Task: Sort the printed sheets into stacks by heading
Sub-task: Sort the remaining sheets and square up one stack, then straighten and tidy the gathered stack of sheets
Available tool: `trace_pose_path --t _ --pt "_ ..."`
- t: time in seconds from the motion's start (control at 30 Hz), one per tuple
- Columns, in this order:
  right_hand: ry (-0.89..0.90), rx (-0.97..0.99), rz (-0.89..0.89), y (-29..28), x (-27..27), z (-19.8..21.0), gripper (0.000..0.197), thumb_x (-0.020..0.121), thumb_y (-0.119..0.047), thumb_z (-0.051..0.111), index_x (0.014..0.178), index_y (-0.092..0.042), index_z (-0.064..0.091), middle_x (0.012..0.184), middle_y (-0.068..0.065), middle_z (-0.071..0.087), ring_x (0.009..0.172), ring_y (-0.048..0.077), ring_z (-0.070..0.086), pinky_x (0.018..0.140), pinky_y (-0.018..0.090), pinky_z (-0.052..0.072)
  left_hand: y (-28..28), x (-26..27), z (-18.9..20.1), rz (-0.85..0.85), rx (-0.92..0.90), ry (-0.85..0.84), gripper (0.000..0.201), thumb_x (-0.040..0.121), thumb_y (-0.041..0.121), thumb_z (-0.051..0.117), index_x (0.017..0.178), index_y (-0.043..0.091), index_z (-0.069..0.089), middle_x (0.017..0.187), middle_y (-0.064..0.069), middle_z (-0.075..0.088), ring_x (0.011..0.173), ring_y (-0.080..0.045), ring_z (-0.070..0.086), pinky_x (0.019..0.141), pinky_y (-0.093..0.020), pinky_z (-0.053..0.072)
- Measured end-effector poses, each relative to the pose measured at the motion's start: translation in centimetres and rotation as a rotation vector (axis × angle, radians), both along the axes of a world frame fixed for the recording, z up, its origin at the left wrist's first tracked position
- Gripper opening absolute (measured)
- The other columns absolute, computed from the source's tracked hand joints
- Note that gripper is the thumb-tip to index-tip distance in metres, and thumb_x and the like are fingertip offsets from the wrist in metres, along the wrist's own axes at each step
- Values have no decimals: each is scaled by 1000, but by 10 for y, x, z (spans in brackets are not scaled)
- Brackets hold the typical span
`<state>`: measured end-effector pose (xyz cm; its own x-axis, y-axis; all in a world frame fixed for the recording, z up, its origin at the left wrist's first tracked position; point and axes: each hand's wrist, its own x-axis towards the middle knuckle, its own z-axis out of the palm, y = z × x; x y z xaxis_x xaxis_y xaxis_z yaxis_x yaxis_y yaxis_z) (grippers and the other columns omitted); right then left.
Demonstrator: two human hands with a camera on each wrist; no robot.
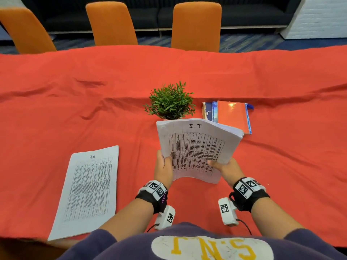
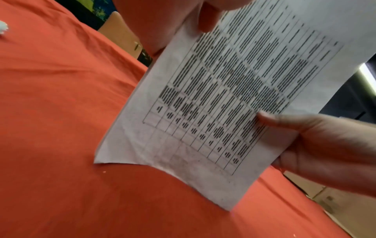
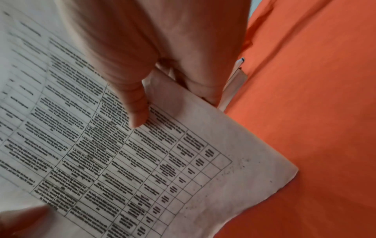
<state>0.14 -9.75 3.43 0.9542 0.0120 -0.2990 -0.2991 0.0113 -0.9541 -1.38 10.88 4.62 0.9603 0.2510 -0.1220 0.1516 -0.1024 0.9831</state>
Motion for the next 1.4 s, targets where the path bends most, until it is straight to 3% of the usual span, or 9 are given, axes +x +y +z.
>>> trace_pose_path --t 0.17,0.43,0.6,0.7,0.77,0.87,1.07,1.2,1.4 --pt "-19 -73 -39 17 13 6 22 83 -6 68 95 -25 67 99 -5 70 99 20 66 92 37 49 9 9 5 11 53 -14 15 97 6 32 105 13 43 84 5 50 70 -4 45 65 -19 41" --pt "-16 -29 82 112 39 33 30 78 -6 73 107 -9 66 102 3 72 88 14 70 75 25 55 119 24 35 183 165 -1 7 95 13 41 99 12 47 69 5 43 53 -9 36 41 -16 33" --pt "78 -76 230 212 43 16 22 85 -9 65 106 -11 62 110 11 69 93 25 68 85 42 55 227 14 25 288 254 199 4 95 14 44 97 12 46 74 0 47 56 -11 39 48 -24 32" --pt "135 -197 363 267 32 5 25 88 -9 62 112 -1 59 109 11 66 92 26 65 71 33 56 290 0 7 309 315 331 7 90 8 45 95 12 49 85 -6 53 68 -18 46 58 -27 36" --pt "150 -272 451 296 22 -4 7 88 -8 62 95 -6 62 101 8 64 84 22 64 58 20 51 324 -14 -7 320 332 435 14 90 9 45 102 9 51 93 -9 57 75 -21 50 64 -30 38" --pt "180 -332 483 330 11 -28 27 85 -6 66 66 -18 50 82 2 61 60 9 54 42 11 41 359 -31 -30 289 370 545 18 90 10 46 107 5 52 98 -13 59 80 -23 53 62 -30 40" --pt "282 -476 512 360 3 -64 27 79 -12 73 71 -12 48 74 7 61 60 19 55 59 34 50 383 -42 -69 247 387 645 24 92 4 44 115 0 50 99 -11 55 81 -24 53 63 -28 40" --pt "267 -572 559 366 -1 -76 29 81 -26 72 74 -18 45 72 1 59 61 19 55 54 30 46 389 -43 -83 249 474 686 19 91 9 46 107 1 51 101 -15 57 88 -28 55 71 -33 43" --pt "272 -641 476 368 1 -80 32 84 -23 68 108 -5 55 99 8 61 91 24 59 80 33 47 403 -38 -101 228 543 708 36 77 27 54 106 7 61 106 -14 64 96 -34 60 81 -41 52"
